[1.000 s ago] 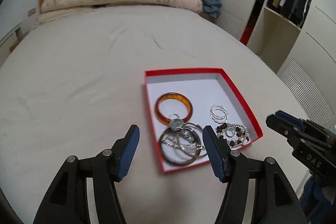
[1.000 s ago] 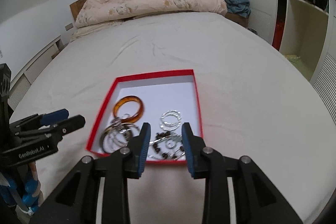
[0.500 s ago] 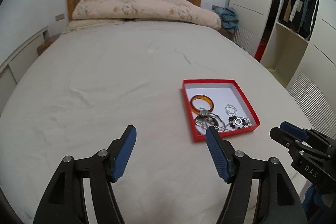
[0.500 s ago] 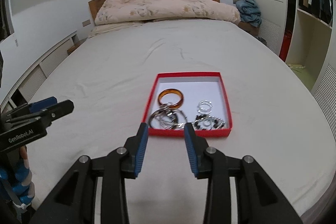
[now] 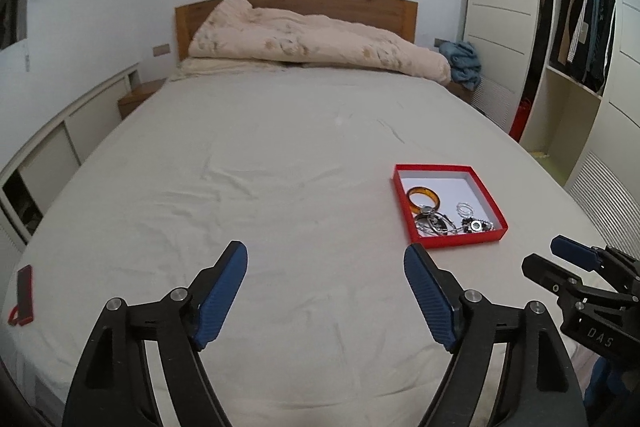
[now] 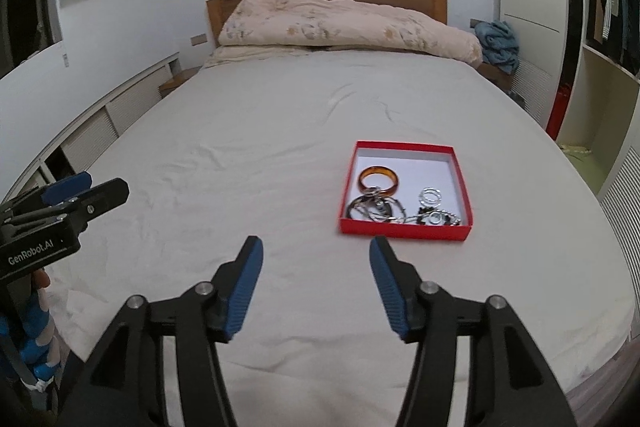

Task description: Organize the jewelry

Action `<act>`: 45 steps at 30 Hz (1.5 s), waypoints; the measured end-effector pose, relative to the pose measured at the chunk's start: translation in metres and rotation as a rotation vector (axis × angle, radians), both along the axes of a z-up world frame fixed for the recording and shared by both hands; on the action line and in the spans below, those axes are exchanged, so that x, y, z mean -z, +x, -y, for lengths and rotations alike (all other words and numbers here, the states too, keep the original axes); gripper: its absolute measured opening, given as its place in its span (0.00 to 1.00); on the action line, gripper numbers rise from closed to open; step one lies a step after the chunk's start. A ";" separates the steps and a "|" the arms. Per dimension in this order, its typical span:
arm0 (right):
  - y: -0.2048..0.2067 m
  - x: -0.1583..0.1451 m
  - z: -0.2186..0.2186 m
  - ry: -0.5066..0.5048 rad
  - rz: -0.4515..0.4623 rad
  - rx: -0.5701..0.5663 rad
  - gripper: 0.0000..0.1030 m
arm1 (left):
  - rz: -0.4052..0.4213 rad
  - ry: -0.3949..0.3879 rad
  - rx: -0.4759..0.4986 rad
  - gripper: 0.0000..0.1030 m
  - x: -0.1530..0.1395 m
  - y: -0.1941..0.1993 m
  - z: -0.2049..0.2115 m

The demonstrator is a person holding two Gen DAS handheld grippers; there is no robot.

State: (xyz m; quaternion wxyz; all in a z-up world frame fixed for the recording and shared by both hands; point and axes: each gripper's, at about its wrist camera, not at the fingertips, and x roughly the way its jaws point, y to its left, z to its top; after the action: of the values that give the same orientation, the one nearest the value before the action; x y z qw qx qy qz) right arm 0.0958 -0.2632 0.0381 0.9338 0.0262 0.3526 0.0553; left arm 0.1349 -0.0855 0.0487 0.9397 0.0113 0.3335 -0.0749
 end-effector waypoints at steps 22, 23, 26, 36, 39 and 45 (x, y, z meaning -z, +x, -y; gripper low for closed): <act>-0.072 -0.031 -0.055 -0.043 0.077 -0.050 0.71 | 0.147 0.021 -0.116 0.82 -0.030 -0.100 -0.054; -0.076 -0.032 -0.057 -0.044 0.083 -0.050 0.71 | 0.158 0.022 -0.121 0.82 -0.033 -0.104 -0.055; -0.085 -0.040 -0.059 -0.045 0.109 -0.055 0.71 | 0.180 0.022 -0.129 0.84 -0.039 -0.115 -0.056; -0.107 -0.055 -0.060 -0.041 0.155 -0.066 0.71 | 0.213 0.025 -0.139 0.87 -0.049 -0.138 -0.059; -0.111 -0.058 -0.061 -0.039 0.167 -0.067 0.71 | 0.220 0.023 -0.146 0.89 -0.052 -0.141 -0.060; -0.113 -0.061 -0.060 -0.040 0.184 -0.063 0.71 | 0.236 0.025 -0.141 0.92 -0.055 -0.145 -0.056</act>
State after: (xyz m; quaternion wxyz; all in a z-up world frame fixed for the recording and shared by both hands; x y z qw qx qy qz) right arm -0.0176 -0.2031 0.0986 0.9604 -0.0088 0.2668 0.0795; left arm -0.0105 -0.0297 0.1034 0.9751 0.0081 0.2215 -0.0026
